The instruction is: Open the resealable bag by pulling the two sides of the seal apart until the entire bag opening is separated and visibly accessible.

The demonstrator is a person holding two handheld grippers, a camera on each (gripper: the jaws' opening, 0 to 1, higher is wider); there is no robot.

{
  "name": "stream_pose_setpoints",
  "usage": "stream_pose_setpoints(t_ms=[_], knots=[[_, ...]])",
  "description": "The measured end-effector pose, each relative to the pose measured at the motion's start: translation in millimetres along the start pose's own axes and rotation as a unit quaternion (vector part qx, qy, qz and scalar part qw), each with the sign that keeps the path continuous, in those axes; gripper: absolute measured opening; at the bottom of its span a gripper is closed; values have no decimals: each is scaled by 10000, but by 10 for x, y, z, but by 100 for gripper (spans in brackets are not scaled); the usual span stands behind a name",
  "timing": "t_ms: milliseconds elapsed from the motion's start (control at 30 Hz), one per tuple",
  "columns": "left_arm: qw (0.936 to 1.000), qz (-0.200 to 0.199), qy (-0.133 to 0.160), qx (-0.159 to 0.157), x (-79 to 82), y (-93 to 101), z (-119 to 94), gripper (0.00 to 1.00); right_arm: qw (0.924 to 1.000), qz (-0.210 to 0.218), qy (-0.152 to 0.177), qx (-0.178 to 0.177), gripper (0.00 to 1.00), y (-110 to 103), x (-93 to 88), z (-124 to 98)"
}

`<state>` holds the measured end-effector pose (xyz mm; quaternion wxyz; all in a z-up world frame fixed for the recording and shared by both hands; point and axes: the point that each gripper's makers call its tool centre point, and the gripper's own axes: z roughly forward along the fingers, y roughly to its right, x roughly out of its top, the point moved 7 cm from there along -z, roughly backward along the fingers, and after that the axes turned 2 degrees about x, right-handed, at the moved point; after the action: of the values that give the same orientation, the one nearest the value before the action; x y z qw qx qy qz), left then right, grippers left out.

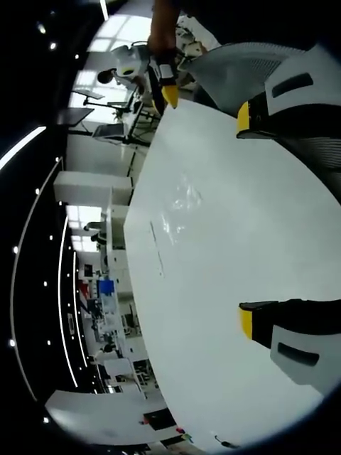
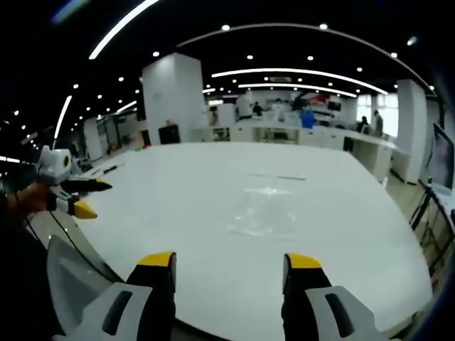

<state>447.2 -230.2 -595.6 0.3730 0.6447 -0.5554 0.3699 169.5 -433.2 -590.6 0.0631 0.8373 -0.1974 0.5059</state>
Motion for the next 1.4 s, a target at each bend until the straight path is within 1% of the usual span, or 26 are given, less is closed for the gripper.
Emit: stream_pose_setpoints(t_ms=[333,667,767,867,1100,1400], knots=[[9999,68,-58,-59,3,33,18,92,10000,46,6,25,58,-25,-26,29],[10000,9,-66,-41,-3,34,22,91,10000,75,48,28,58,-14,-10,43],[10000,23,-8,-27,7,34,16,91,9999,81,49,46,58,-21,-12,47],[10000,17,50,-19,26,37,10,91,9998,145,124,76,58,-31,-1,49],[9999,74,37,-60,36,39,10,94,9999,116,77,81,58,-20,-14,55],[9999,125,-41,-77,28,42,27,94,10000,-14,23,91,58,9,1,115]])
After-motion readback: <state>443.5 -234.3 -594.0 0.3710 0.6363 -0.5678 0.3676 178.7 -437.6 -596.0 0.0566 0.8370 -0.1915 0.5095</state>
